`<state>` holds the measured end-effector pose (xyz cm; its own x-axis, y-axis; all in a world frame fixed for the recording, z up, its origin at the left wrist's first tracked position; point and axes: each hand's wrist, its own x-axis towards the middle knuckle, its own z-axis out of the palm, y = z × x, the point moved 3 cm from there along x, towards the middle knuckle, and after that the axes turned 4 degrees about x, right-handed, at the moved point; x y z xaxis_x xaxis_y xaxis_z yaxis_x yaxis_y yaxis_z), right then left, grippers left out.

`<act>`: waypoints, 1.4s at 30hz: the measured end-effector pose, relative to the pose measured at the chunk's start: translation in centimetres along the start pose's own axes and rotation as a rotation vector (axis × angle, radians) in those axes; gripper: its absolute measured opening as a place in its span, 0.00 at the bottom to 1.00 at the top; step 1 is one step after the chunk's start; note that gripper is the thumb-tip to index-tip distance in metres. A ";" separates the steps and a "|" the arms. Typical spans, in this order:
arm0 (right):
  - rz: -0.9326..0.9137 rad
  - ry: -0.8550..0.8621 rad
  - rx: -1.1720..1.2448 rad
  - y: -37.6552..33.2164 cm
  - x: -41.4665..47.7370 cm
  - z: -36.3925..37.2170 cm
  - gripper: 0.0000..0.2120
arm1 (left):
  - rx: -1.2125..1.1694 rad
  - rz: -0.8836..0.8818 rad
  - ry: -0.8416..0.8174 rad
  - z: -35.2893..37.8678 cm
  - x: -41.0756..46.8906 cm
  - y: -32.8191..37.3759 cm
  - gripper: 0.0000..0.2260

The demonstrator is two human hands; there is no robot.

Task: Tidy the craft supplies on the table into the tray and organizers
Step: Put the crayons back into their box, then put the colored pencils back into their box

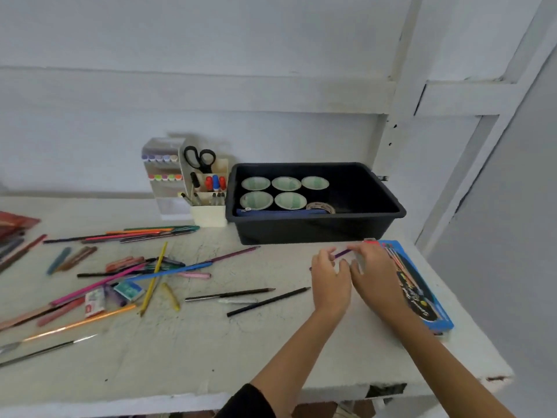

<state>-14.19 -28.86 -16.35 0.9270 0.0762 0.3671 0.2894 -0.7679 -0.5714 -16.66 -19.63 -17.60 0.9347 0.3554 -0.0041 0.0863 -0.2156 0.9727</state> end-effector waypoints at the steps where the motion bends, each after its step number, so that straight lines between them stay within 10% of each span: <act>1: -0.055 -0.042 0.053 -1.0 -0.1 1.2 0.13 | 0.005 0.019 0.034 -1.5 0.2 -0.2 0.10; 17: -0.137 -0.659 0.508 -18.7 -6.0 16.6 0.16 | -0.006 -0.077 0.558 -29.4 -2.5 -8.4 0.09; 42: 0.148 -0.791 0.727 -48.0 -6.0 39.0 0.13 | 0.199 -0.155 0.771 -68.3 5.0 -16.9 0.08</act>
<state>-24.31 32.36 -19.75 0.7797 0.6027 -0.1698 -0.0075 -0.2621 -0.9650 -36.95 47.89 -18.24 0.4131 0.9056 0.0958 0.3232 -0.2442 0.9143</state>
